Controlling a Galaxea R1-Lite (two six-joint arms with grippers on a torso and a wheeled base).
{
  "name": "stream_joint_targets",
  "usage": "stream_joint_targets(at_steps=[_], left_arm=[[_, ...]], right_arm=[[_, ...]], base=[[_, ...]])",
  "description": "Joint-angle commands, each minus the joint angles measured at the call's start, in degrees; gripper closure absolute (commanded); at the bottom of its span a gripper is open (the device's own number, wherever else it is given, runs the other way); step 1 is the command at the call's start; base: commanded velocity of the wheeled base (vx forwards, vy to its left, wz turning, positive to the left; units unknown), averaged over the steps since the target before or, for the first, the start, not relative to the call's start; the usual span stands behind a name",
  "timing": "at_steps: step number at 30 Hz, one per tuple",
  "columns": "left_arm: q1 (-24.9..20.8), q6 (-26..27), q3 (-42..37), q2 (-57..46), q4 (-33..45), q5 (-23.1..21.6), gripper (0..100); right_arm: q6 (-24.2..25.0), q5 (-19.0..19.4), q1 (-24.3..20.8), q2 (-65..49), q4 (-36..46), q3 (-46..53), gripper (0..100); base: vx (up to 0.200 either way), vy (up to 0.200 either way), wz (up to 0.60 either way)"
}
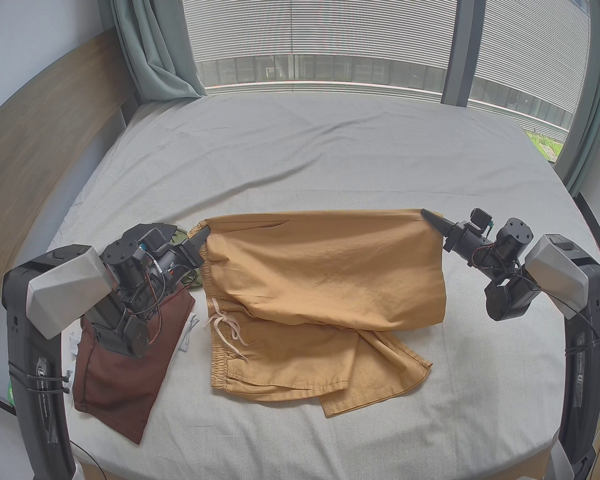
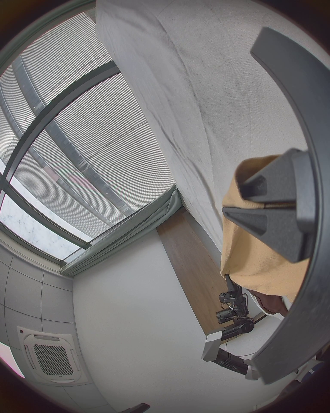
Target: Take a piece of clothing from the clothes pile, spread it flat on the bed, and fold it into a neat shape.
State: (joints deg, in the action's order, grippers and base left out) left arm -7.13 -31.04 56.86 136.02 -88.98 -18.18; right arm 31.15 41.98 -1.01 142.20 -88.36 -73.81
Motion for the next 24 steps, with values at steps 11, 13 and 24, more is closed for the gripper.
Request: stream_joint_targets(at_steps=[11, 13, 24], left_arm=[[-0.1, -2.9, 7.8, 6.4, -0.1, 2.7, 100], [-0.1, -2.9, 8.0, 6.6, -0.1, 2.7, 100], [-0.4, -6.8, 8.5, 6.3, 0.0, 2.6, 0]], right_arm=[[0.3, 0.0, -0.1, 5.5, 3.3, -9.8, 100], [0.3, 0.0, -0.2, 5.8, 3.7, -10.3, 100], [0.2, -0.2, 0.0, 8.7, 4.3, -14.7, 0]], base=[[0.0, 0.0, 0.0], [0.0, 0.0, 0.0], [0.0, 0.0, 0.0]])
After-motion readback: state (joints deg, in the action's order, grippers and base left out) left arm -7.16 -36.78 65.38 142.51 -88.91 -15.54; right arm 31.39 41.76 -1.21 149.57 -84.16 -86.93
